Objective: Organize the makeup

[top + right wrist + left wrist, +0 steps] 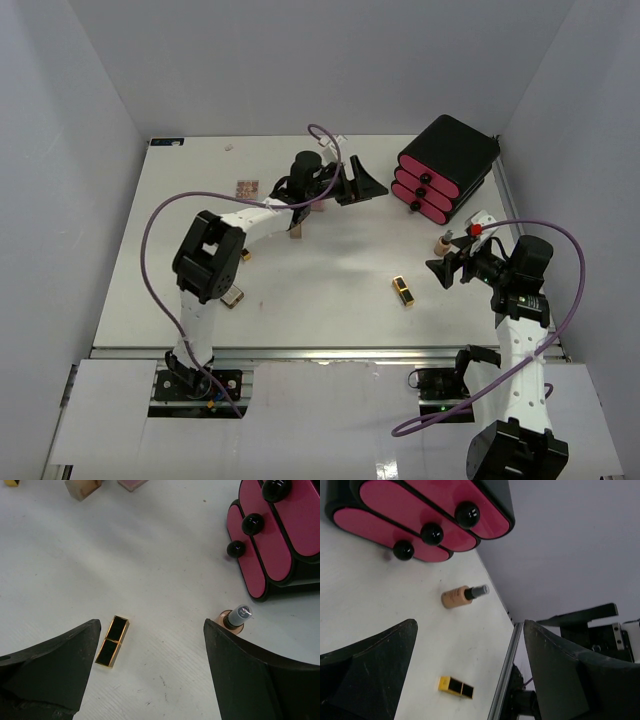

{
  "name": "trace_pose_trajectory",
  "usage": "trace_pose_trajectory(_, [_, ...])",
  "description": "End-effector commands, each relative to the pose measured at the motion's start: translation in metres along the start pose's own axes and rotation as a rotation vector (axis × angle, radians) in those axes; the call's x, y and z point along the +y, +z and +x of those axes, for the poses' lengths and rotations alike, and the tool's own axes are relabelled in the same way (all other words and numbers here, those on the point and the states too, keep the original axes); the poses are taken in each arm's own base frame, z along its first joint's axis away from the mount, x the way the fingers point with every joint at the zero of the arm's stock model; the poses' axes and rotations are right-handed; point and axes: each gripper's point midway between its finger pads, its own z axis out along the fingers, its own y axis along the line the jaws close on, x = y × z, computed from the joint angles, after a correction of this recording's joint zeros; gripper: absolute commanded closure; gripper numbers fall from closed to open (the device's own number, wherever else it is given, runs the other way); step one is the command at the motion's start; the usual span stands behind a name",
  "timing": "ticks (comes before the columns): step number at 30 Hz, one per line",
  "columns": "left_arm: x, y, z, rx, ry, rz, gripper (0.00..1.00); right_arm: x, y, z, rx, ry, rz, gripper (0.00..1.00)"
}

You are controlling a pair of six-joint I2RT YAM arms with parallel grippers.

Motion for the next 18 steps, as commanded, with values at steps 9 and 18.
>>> trace_pose_trajectory(9, [-0.005,0.108,-0.025,-0.141,-0.098,0.072,0.02,-0.02,-0.006,-0.026,-0.048,-0.008,0.112,0.07])
trace_pose_trajectory(18, [-0.012,0.134,-0.036,-0.211,-0.161,0.101,0.13,-0.02,-0.004,-0.026,-0.048,0.002,0.109,0.05])
